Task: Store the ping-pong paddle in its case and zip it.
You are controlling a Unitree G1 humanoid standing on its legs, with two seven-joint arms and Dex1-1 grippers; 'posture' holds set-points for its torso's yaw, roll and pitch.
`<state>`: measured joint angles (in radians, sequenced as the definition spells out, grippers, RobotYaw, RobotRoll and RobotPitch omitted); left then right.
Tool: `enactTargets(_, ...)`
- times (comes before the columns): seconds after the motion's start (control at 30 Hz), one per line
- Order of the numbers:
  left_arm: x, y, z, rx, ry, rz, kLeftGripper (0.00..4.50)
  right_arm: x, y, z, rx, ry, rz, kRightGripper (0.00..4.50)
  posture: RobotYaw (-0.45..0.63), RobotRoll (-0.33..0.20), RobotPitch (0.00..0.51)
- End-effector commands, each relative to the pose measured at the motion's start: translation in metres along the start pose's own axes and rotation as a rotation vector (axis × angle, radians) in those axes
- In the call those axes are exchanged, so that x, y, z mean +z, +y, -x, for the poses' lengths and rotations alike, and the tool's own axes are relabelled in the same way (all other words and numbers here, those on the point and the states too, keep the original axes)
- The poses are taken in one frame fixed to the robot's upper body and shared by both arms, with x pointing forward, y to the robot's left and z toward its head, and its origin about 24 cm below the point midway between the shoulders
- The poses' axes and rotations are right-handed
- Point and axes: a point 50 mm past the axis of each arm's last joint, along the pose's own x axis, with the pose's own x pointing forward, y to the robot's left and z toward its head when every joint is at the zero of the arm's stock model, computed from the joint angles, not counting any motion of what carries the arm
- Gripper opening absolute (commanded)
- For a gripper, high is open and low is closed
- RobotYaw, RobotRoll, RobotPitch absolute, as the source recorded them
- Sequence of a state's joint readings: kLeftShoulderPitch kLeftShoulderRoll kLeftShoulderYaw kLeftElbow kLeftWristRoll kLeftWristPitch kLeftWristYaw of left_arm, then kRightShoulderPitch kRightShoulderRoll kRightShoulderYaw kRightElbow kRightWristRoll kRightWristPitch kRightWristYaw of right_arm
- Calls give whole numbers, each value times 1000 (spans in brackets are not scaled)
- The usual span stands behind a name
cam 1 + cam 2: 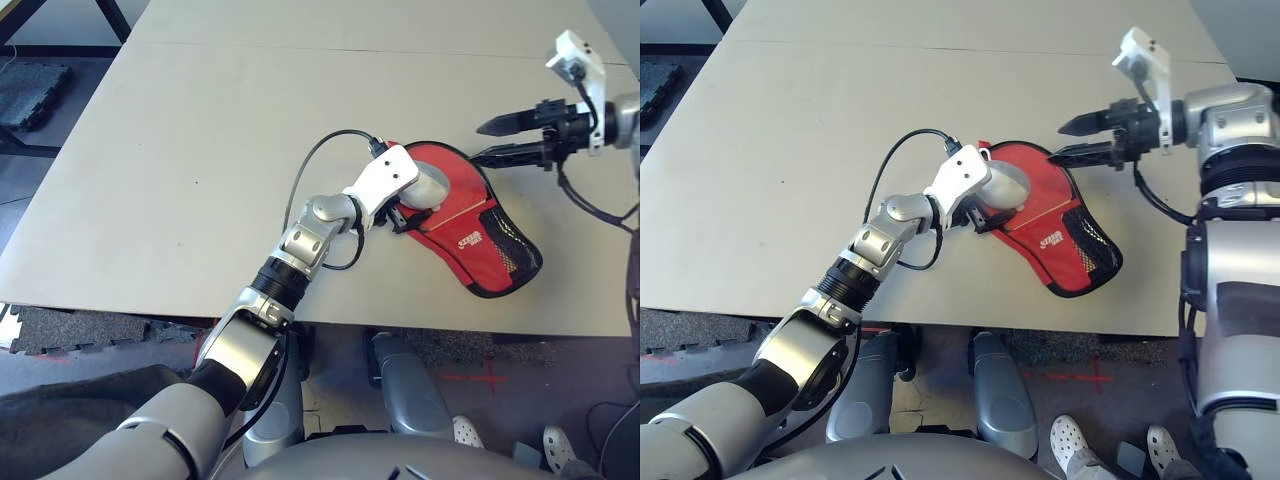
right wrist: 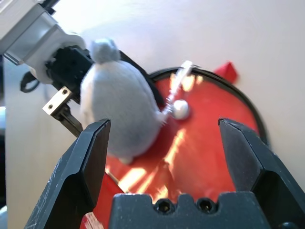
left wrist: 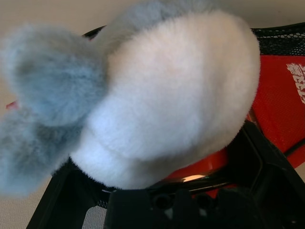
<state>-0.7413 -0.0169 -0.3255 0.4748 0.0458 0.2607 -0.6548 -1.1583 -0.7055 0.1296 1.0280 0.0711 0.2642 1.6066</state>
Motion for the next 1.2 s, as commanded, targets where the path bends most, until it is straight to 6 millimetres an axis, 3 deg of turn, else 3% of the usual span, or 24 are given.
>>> enactTargets(0.03,-32,-3,5,8,134,62,4488,0,3,-2,28,4,-6,4500,-23,0,284)
enactTargets(0.43,-33,-6,3,3,135,65,4488,-4,19,-36,207,59,-34,4500,-25,0,279)
enactTargets(0.67,-33,-5,4,4,136,61,4488,-12,11,-57,134,74,13,4500,-18,0,276)
enactTargets(0.77,-33,-5,5,3,137,61,4500,-14,7,-56,89,70,15,3941,-17,0,275)
enactTargets(1.07,-32,-9,2,-12,136,60,4500,-10,-9,-37,-132,12,24,841,-35,0,273)
enactTargets(1.2,-32,-9,2,-18,135,59,4500,-9,-17,-30,-271,-15,36,381,-35,0,273)
